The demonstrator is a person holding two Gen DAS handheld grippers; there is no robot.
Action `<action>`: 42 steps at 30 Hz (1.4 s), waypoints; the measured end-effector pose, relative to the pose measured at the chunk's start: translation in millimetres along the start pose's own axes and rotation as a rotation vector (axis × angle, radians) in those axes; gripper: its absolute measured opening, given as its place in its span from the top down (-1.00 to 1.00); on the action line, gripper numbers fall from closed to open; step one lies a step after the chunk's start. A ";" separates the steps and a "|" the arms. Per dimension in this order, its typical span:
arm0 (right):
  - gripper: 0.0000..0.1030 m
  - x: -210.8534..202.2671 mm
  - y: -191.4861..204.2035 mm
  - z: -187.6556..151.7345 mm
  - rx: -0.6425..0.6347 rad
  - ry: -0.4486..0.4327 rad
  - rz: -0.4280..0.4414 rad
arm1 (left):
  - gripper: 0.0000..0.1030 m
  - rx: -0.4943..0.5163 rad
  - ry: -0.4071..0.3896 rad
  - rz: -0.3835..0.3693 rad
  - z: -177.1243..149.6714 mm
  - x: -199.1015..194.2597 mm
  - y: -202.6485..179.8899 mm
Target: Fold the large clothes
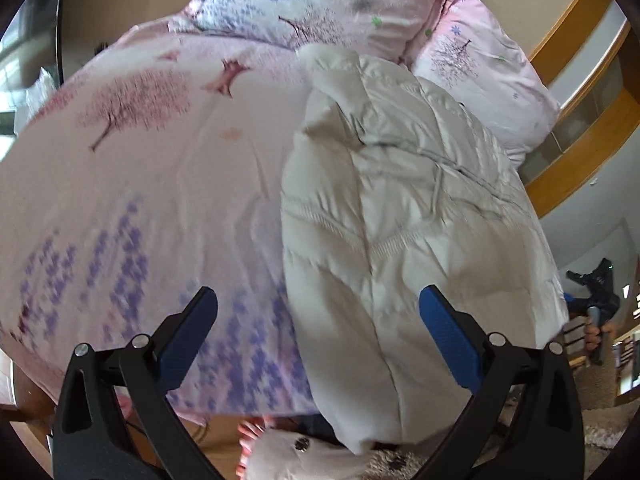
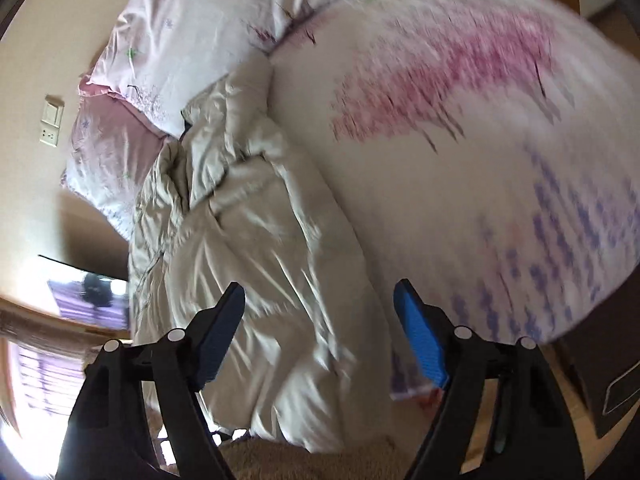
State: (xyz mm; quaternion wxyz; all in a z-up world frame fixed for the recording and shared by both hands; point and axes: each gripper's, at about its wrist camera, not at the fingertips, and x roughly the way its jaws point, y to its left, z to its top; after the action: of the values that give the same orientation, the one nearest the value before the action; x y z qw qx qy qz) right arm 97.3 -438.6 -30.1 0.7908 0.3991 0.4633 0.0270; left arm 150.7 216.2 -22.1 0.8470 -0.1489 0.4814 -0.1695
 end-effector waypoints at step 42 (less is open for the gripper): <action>0.62 0.2 39.1 -49.5 -0.178 0.037 0.249 | 0.74 -0.225 -0.014 -0.325 -22.9 -11.2 -6.6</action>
State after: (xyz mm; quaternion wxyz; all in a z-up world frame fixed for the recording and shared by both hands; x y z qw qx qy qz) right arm 72.9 -381.9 -17.1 0.8049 0.3814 0.4204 0.1730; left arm 124.6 213.0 -22.0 0.7898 -0.3196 0.4610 -0.2482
